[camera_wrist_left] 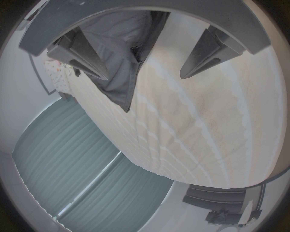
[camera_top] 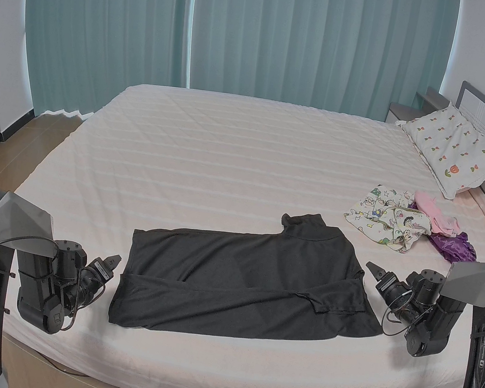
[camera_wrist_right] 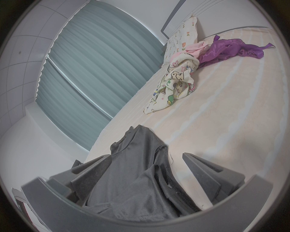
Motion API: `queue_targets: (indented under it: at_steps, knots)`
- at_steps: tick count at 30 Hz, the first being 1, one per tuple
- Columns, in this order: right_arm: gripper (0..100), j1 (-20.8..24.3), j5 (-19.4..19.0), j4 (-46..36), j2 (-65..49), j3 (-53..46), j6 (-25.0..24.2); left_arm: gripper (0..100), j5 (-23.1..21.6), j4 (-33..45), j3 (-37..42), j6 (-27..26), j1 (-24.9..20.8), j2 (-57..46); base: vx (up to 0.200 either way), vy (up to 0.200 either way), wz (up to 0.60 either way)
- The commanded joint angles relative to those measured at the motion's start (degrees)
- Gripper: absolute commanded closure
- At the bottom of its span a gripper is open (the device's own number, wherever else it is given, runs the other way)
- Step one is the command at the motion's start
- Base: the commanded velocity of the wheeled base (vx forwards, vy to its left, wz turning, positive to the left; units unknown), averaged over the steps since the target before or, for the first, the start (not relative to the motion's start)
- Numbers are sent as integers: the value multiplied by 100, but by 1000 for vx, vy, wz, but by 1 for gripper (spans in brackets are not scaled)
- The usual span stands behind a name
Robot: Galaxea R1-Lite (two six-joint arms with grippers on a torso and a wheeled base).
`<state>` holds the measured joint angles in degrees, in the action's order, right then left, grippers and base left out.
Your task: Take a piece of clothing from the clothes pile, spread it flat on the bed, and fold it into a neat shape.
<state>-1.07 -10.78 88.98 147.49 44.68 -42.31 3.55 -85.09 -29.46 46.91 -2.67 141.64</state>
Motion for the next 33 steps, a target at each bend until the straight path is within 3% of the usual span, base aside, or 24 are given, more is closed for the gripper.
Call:
queue_targets:
  at_steps: [1, 10, 22, 33]
  knots:
    - [0, 2, -3, 49, -72, -12, -23, 0, -56, -8, 55, 143, 100, -278, 200, 0, 0]
    - [0, 2, -12, 58, -45, 23, -23, 0, -73, -8, 64, 161, 91, -260, 200, 0, 0]
    - [0, 11, -12, 58, -1, 41, -31, 0, -82, 10, 11, 310, 74, -251, 0, 0, 0]
    - [0, -16, -3, 58, -1, 59, -31, 0, -73, -8, 11, 310, 65, -242, 0, -164, 0]
